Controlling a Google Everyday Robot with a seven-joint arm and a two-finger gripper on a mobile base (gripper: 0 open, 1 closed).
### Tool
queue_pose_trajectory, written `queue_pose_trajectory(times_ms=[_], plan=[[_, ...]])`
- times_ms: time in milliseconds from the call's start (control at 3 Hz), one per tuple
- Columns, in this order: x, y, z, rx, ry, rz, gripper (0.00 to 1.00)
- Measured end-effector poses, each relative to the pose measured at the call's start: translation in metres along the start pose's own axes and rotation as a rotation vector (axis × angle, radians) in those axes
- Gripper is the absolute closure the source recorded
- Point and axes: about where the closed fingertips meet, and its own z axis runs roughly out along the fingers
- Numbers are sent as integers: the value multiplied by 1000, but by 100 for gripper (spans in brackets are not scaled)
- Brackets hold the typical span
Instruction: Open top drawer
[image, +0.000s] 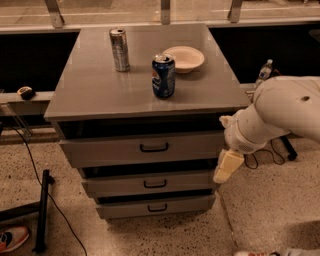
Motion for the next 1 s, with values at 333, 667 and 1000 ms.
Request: queue_pose_trajectory(times_ms=[333,667,1000], plan=[[0,-12,52,-2,-22,-11,0],[-5,-21,80,0,-32,-54,0],[-9,-26,101,-40,-55,-71,16]])
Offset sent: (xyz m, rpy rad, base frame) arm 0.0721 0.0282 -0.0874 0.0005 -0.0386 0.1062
